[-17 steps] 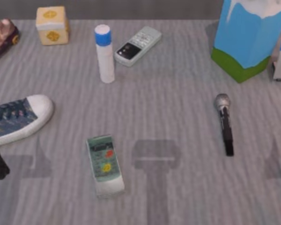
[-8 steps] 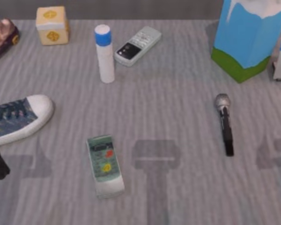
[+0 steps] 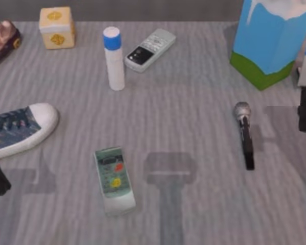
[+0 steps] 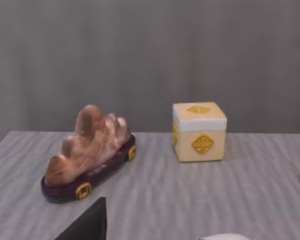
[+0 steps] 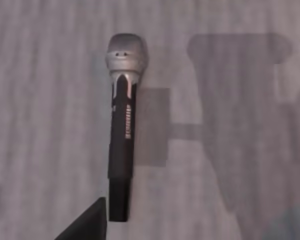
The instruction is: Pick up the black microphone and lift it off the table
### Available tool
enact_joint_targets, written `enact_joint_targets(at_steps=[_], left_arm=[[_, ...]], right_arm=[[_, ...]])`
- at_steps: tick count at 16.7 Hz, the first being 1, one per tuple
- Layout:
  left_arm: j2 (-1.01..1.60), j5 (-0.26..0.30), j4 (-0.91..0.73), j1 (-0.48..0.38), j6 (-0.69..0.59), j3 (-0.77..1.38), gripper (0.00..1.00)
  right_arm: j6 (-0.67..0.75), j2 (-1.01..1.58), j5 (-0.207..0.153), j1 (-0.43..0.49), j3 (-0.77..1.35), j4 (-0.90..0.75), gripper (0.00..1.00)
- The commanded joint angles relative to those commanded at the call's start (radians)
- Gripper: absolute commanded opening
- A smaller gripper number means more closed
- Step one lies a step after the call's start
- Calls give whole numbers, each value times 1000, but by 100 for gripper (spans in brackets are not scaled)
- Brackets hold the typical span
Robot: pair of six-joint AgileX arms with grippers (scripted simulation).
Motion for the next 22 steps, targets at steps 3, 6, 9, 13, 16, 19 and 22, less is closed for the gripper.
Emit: enact_joint_targets(at_steps=[3,6,9,13,16,19,22], left_arm=[[0,0,0,0,0,0,100],[0,0,0,0,0,0,100],[0,0,0,0,0,0,100],[0,0,0,0,0,0,100],[0,0,0,0,0,0,100],[0,0,0,0,0,0,100],[0,0,0,0,0,0,100]], right_arm=[[62,291,5,59,207,-151,100],[116,529,9,110,393,-277,100],[158,718,12,149,543,-368,100],[188,844,15,177,653,-430,100],[190,852,15,179,660,-433,100],[188,851,15,174,655,-428,100],[185,889,15,174,618,-358,100]])
